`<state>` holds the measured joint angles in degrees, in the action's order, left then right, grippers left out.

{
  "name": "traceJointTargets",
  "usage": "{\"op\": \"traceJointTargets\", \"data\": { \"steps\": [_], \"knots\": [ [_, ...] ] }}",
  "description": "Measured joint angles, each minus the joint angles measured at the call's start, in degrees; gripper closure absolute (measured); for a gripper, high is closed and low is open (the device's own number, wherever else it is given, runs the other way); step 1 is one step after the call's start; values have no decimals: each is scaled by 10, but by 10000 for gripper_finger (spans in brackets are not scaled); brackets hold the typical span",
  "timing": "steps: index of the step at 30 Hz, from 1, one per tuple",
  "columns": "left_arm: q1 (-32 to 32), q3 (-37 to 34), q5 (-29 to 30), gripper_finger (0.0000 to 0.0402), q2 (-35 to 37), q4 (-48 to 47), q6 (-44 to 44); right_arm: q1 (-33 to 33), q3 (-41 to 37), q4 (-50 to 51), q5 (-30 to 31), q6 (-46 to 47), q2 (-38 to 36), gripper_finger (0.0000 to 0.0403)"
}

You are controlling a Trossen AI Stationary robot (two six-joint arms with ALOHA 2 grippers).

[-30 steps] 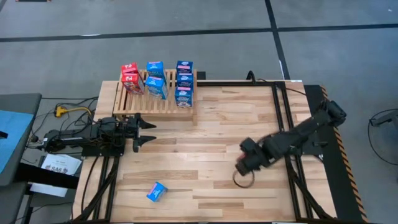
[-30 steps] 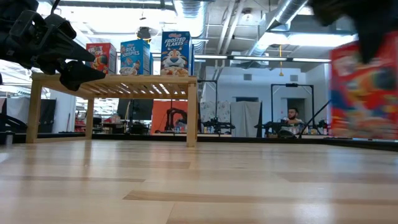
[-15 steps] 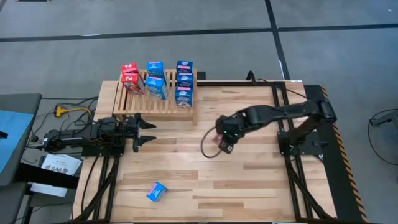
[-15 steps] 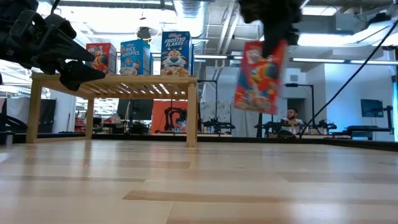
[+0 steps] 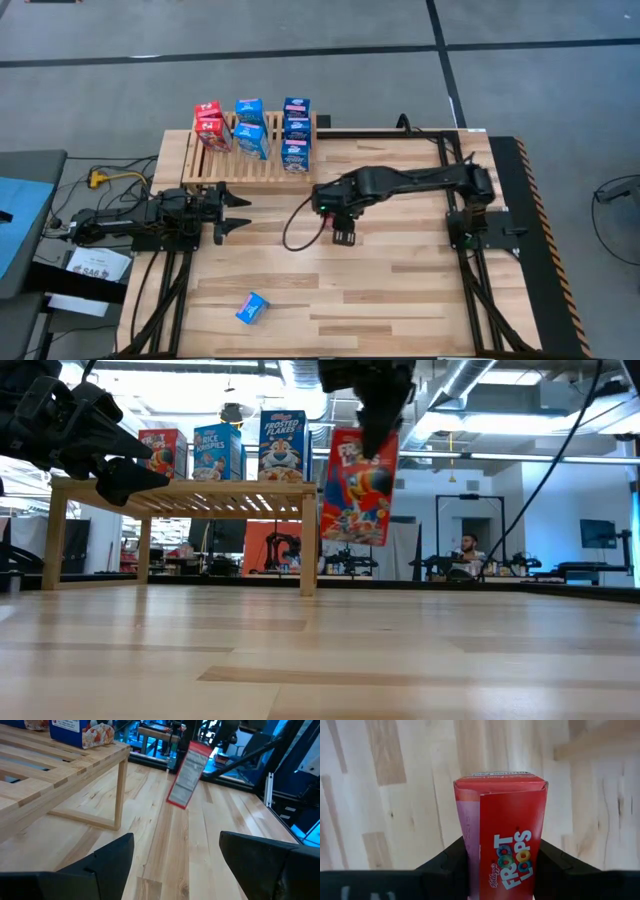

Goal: Stack cereal on shelf
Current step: Put the red cereal box the aligned with the other cereal boxes on the shelf

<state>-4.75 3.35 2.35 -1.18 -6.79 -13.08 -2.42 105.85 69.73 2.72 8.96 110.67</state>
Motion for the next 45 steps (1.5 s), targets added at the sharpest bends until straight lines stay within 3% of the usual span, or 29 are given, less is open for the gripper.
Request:
{"op": "traceJointTargets", "data": {
  "steps": [5, 15, 22, 33, 40, 45],
  "knots": [
    [0, 0, 0, 118, 0, 0, 0, 0, 52, 25, -14, -45, 51, 225],
    [0, 0, 0, 118, 1, 0, 0, 3, 65, 37, -55, -90, 98, 225],
    [0, 0, 0, 118, 1, 0, 0, 6, 66, 26, -61, -90, 97, 216],
    [0, 0, 0, 118, 1, 0, 0, 7, 64, 22, -60, -90, 97, 141],
    [0, 0, 0, 118, 1, 0, 0, 7, 64, 36, -58, -90, 90, 137],
    [0, 0, 0, 118, 1, 0, 0, 5, 71, 47, -34, -90, 44, 136]
  ]
}}
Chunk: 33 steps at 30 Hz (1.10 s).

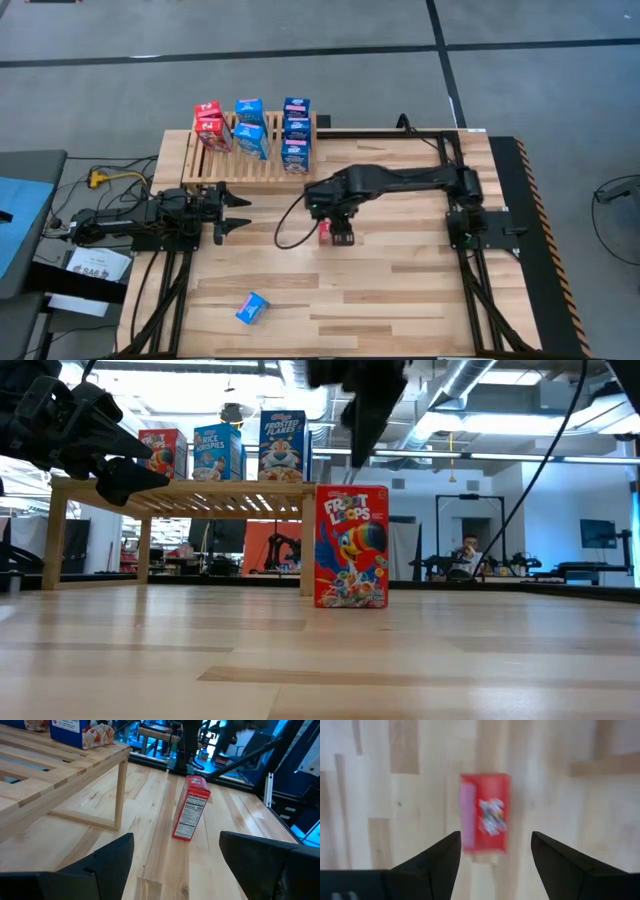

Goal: Stack cereal on shelf
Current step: Put the red cereal box the aligned with the other cereal boxes on the shelf

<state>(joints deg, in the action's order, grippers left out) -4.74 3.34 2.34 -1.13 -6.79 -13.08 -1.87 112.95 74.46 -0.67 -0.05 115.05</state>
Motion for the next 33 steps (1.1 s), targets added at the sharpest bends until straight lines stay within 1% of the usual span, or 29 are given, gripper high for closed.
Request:
{"op": "traceJointTargets", "data": {
  "steps": [5, 7, 8, 11, 14, 17, 19, 23, 27, 30, 33],
  "knots": [
    [0, 0, 0, 118, 0, 0, 0, -9, -4, 14, 66, 18, -70, 136],
    [0, 0, 0, 118, 0, 0, 0, -17, -32, -7, 103, 19, -121, 136],
    [0, 0, 0, 118, 0, 0, 0, -23, -55, -35, 124, 15, -150, 136],
    [0, 0, 0, 118, 0, 0, 0, -36, -163, -148, 166, -3, -250, 136],
    [0, 0, 0, 118, 0, 0, 0, -42, -287, -260, 171, -16, -349, 136],
    [0, 0, 0, 118, 0, 0, 0, -41, -394, -332, 174, -15, -432, 136],
    [0, 0, 0, 118, 0, 0, 0, -41, -457, -356, 174, -15, -481, 136],
    [0, 0, 0, 118, 0, 0, 0, -42, -572, -422, 174, -5, -566, 136],
    [0, 0, 0, 118, 0, 0, 0, -41, -674, -492, 174, 20, -633, 136],
    [0, 0, 0, 118, 0, 0, 0, -41, -749, -555, 174, 35, -679, 136],
    [0, 0, 0, 118, 0, 0, 0, -41, -825, -641, 174, 34, -722, 136]
  ]
}}
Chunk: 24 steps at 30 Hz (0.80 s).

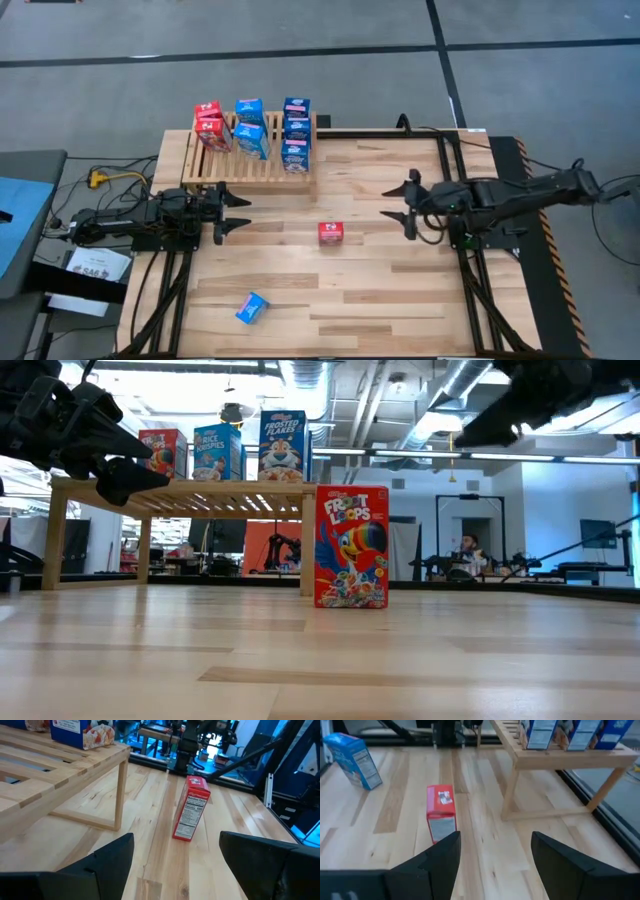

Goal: Stack cereal on shelf
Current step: Put the red cereal box the aligned with the other cereal boxes on the shelf

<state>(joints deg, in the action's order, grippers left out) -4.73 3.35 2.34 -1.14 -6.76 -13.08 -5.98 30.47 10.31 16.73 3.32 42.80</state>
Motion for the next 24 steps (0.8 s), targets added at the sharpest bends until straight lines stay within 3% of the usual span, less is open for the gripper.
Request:
{"op": "traceJointTargets", "data": {
  "steps": [8, 17, 24],
  "knots": [
    [0, 0, 0, 118, 0, 0, 0, 1, -177, -175, 4, 13, -122, 136],
    [0, 0, 0, 118, -1, 0, 0, 5, -259, -171, 14, 38, -261, 136],
    [0, 0, 0, 118, -1, 0, 0, 11, -288, -162, 14, 38, -314, 136]
  ]
}}
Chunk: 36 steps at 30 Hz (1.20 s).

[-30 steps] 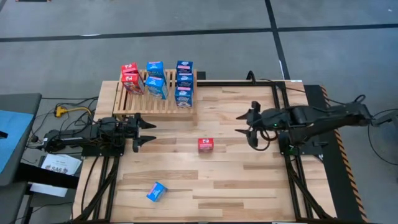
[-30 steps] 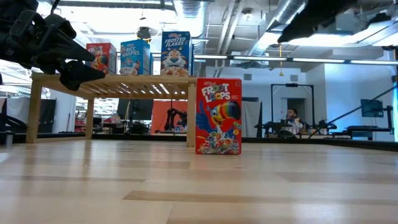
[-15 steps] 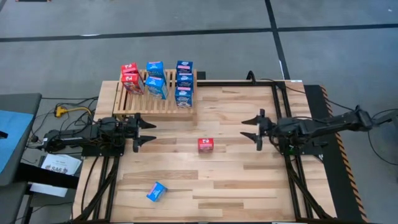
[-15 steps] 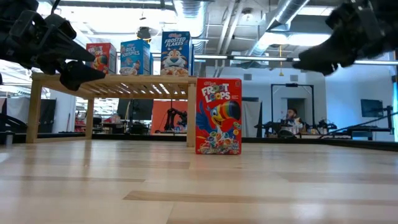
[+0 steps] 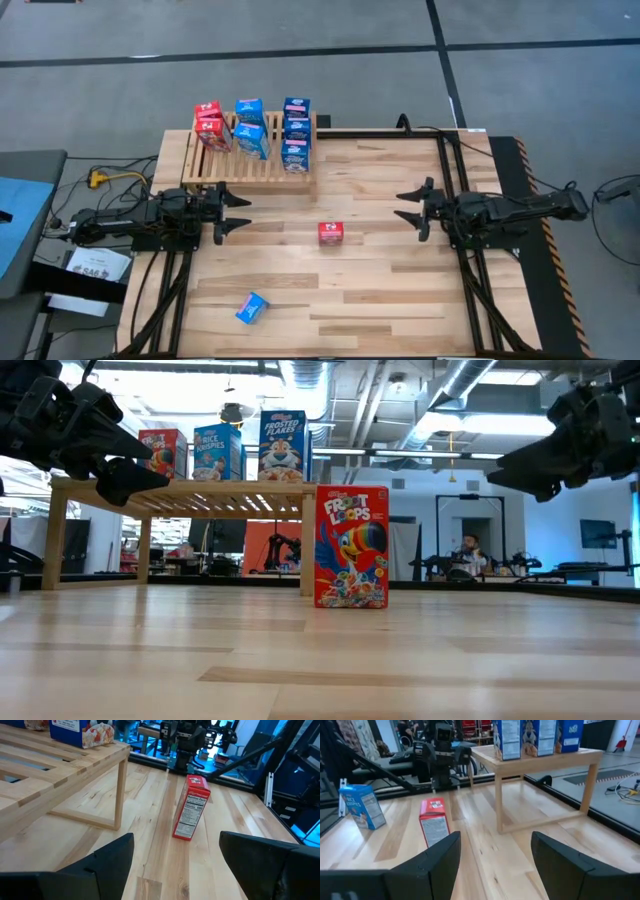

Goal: Stack cereal on shelf
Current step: Put the red cereal box the aligned with the other cereal boxes on the shelf

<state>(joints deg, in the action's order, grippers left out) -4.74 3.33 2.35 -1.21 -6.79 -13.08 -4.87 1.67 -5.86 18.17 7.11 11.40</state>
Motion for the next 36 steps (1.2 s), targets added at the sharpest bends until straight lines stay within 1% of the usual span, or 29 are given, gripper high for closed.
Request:
{"op": "traceJointTargets", "data": {
  "steps": [7, 12, 16, 24, 29, 36],
  "knots": [
    [0, 0, 0, 118, 0, 0, 0, 13, -12, 1, 0, 15, -22, 136],
    [0, 0, 0, 118, 0, 0, 0, 21, -12, 10, 0, 17, -22, 136],
    [0, 0, 0, 118, 0, 0, 0, 28, -12, 16, -1, 38, -21, 136],
    [0, 0, 9, 118, 0, 2, 10, 28, -13, 21, -2, 46, -21, 136],
    [0, 0, 10, 118, 0, 2, -7, 28, -13, 22, -2, 51, -21, 136],
    [0, 0, 13, 118, 0, 8, -1, 28, -13, 24, -2, 64, -21, 136]
  ]
}}
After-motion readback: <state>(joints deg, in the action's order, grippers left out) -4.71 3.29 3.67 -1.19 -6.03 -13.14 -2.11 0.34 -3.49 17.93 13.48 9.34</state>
